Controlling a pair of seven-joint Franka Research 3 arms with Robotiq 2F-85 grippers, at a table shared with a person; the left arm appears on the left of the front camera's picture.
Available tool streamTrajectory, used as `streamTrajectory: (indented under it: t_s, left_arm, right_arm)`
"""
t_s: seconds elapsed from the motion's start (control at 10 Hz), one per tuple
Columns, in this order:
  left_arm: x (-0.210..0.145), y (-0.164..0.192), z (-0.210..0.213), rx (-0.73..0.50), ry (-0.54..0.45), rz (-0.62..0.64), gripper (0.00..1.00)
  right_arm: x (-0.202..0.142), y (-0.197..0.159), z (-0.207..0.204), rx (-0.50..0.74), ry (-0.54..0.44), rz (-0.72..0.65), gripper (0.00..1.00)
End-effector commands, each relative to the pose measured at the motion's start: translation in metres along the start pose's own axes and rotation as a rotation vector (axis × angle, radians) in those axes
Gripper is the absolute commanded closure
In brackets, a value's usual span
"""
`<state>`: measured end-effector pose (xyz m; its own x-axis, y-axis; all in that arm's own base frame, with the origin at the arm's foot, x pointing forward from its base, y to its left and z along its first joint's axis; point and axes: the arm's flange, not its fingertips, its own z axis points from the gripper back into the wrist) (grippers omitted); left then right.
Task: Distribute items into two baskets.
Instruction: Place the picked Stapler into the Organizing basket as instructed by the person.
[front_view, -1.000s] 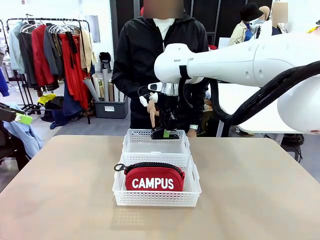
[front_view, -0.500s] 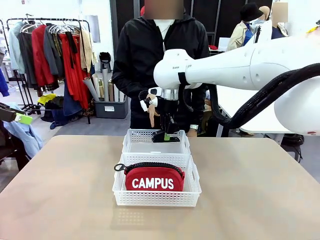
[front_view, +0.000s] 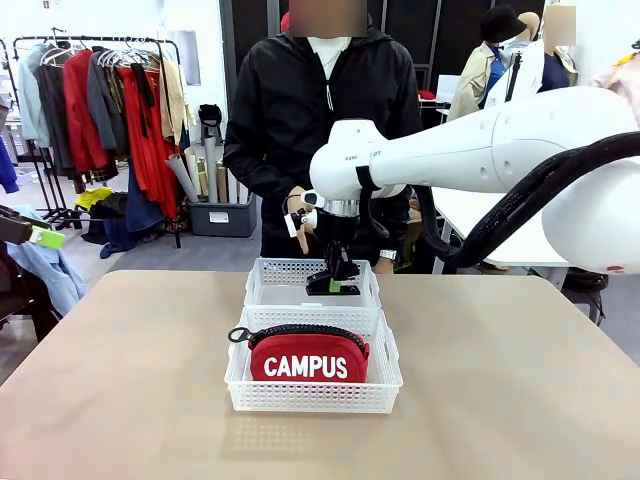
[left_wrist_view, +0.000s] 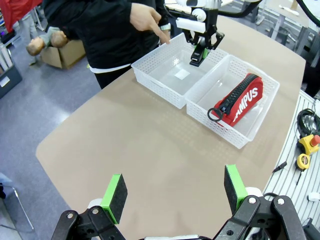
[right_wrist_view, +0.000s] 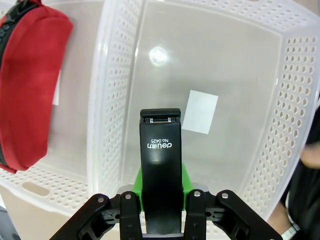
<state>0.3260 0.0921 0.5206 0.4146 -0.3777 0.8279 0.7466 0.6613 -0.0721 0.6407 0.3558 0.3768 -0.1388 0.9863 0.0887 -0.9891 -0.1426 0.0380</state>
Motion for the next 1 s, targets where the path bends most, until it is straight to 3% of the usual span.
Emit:
streamTrajectory:
  t_s: [0.0, 0.9]
  left_arm:
    - [0.0, 0.002, -0.001, -0.007, -0.02, -0.013, 0.0]
    - [0.0, 0.002, -0.001, -0.007, -0.02, -0.013, 0.0]
  right_arm:
    - [0.002, 0.006, -0.007, -0.043, 0.012, -0.04, 1.0]
    - [0.01, 0.001, -0.041, -0.025, 0.058, -0.027, 1.0]
